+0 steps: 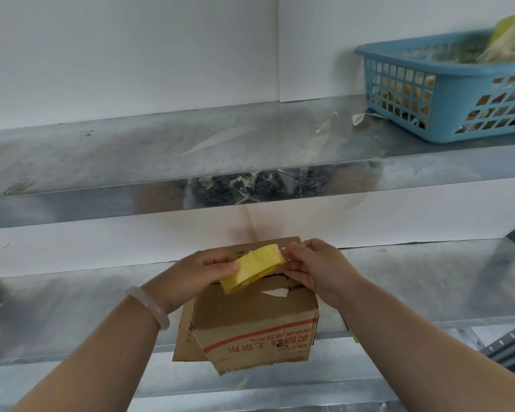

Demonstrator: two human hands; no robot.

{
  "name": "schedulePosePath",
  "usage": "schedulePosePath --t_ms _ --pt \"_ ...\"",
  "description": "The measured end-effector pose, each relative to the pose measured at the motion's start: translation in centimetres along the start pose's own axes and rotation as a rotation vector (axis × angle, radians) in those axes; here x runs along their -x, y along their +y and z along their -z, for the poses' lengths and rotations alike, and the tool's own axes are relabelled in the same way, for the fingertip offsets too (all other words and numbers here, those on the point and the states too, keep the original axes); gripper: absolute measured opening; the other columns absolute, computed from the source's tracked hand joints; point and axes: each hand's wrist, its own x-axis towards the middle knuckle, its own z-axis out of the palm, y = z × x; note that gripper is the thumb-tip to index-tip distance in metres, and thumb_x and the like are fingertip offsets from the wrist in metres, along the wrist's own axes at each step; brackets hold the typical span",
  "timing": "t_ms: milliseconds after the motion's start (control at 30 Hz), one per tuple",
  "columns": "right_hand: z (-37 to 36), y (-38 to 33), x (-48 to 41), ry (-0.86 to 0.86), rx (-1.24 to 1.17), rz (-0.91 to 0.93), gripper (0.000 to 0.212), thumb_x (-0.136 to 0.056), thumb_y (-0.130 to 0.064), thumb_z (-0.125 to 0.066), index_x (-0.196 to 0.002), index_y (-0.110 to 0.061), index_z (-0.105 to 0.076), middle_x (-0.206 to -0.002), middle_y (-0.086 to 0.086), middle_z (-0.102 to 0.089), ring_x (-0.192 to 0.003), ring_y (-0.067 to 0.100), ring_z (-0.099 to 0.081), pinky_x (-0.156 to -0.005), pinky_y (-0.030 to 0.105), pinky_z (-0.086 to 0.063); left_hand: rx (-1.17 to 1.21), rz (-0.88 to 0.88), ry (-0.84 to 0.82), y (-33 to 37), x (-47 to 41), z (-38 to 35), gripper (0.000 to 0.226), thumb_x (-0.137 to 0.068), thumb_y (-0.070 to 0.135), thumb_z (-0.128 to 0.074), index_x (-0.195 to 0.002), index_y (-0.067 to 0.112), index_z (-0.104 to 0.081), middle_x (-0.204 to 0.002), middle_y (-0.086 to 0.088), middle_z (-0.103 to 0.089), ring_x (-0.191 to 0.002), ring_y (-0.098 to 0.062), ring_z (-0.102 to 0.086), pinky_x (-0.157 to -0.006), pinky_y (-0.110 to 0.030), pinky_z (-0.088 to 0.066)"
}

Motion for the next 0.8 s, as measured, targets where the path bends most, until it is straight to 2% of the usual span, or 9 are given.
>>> schedulePosePath --t_ms 33,167,267,367,467,633,800 --pt "0.2 -0.1 -0.1 0.002 0.062 0.016 0.014 -0.098 -0.017 -0.058 -0.093 -0.006 -0.051 -0.099 0.016 -0.072 -0.088 0.026 -0.072 -0.080 0.034 -0.059 0.001 -0.015 0.039 -0.4 0.0 0.0 0.030 -0.086 0.051 -0.056 -0.108 0.035 -0.068 -0.103 0.011 -0.071 -0.097 -0.004 -0.065 -0.090 -0.028 -0.050" --pt "0.3 -0.4 0.0 0.012 0.225 0.060 0.016 -0.101 -0.020 -0.052 -0.099 -0.005 -0.047 -0.101 0.017 -0.073 -0.088 0.024 -0.074 -0.080 0.034 -0.060 -0.102 -0.104 0.327 0.4 -0.8 -0.1 0.019 -0.095 0.032 -0.053 -0.088 0.024 -0.069 -0.082 0.002 -0.070 -0.075 -0.006 -0.061 -0.070 -0.025 -0.045" --pt "0.3 -0.4 0.0 0.036 0.243 0.071 0.014 -0.101 -0.019 -0.051 -0.098 -0.006 -0.046 -0.098 0.015 -0.073 -0.086 0.021 -0.074 -0.078 0.032 -0.060 -0.183 -0.092 0.427 0.7 -1.2 0.1 0.021 -0.092 0.036 -0.058 -0.083 0.023 -0.070 -0.078 0.001 -0.070 -0.076 -0.014 -0.062 -0.066 -0.027 -0.046" --pt "0.5 -0.2 -0.3 0.105 0.253 0.108 0.011 -0.101 -0.020 -0.051 -0.098 -0.012 -0.046 -0.098 0.014 -0.072 -0.085 0.021 -0.074 -0.077 0.036 -0.061 -0.358 -0.056 0.488 1.0 -1.2 0.3 0.023 -0.086 0.046 -0.062 -0.076 0.027 -0.068 -0.073 0.008 -0.067 -0.073 -0.010 -0.061 -0.064 -0.027 -0.046" --pt "0.8 -0.3 -0.4 0.152 0.246 0.139 0.011 -0.100 -0.020 -0.052 -0.096 -0.012 -0.046 -0.097 0.014 -0.070 -0.085 0.021 -0.074 -0.075 0.040 -0.062 -0.522 -0.004 0.515 1.5 -1.4 0.4 0.028 -0.081 0.058 -0.061 -0.078 0.031 -0.067 -0.076 0.012 -0.064 -0.075 -0.006 -0.059 -0.066 -0.029 -0.051" --pt "2.0 -0.4 -0.2 0.169 0.119 0.141 0.007 -0.101 -0.015 -0.048 -0.102 -0.009 -0.044 -0.095 0.018 -0.070 -0.082 0.024 -0.075 -0.077 0.045 -0.061 -0.700 0.028 0.485 2.6 -2.4 -1.1 0.037 -0.079 0.064 -0.058 -0.081 0.029 -0.067 -0.077 0.012 -0.063 -0.076 -0.008 -0.057 -0.069 -0.031 -0.052" --pt "2.5 -0.4 -0.2 0.089 0.061 0.071 0.013 -0.102 -0.016 -0.048 -0.111 -0.008 -0.042 -0.091 0.017 -0.075 -0.084 0.027 -0.074 -0.083 0.045 -0.059 -0.680 0.035 0.462 2.6 -2.5 -0.7 0.036 -0.081 0.064 -0.056 -0.078 0.029 -0.064 -0.074 0.010 -0.062 -0.072 -0.007 -0.057 -0.063 -0.029 -0.049"
